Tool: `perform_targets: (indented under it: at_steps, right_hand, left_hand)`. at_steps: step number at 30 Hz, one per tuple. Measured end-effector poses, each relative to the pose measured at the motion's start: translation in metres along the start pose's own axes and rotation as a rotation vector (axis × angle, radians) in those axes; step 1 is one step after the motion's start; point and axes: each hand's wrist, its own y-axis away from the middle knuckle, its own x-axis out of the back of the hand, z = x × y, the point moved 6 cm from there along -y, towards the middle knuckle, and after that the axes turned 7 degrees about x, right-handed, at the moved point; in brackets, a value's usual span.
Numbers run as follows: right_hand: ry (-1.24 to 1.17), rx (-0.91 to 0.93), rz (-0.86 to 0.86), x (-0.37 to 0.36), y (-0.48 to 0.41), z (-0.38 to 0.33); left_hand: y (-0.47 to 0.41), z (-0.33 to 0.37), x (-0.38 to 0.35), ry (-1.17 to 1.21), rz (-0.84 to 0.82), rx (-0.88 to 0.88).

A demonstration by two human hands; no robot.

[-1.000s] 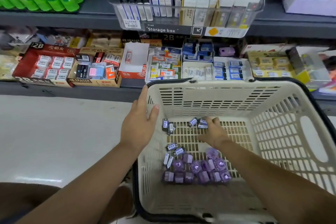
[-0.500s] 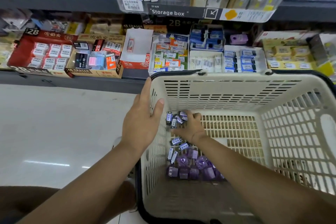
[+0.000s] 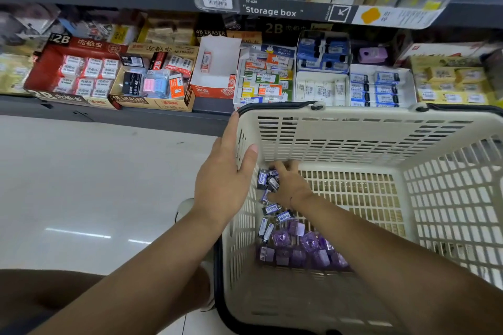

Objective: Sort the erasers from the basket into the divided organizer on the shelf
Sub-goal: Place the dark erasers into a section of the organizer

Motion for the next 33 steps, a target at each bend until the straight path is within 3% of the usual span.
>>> perform_targets:
  at_steps: [4, 13, 20, 25, 33]
  right_hand:
    - [0.077, -0.016, -0.062, -0.006, -0.001, -0.003]
    - [0.03, 0.006, 0.008, -0.003, 0.005, 0.004]
    - [0.053, 0.086, -0.086, -0.008, 0.001, 0.006]
    - [0.023, 0.175, -0.044, 0.0, 0.003, 0.012]
    - [-0.091, 0.031, 0.033, 0.031, 0.029, 0.029]
  left_hand:
    - [0.0, -0.001, 0.0, -0.01, 0.006, -0.003]
    - [-0.001, -0.002, -0.002, 0.006, -0.001, 0.0]
    - [0.0, -0.001, -0.002, 0.02, -0.001, -0.004]
    - [0.0, 0.001, -0.002, 0.029, -0.003, -0.012]
    - [0.0, 0.001, -0.003, -0.038, 0.009, -0.019]
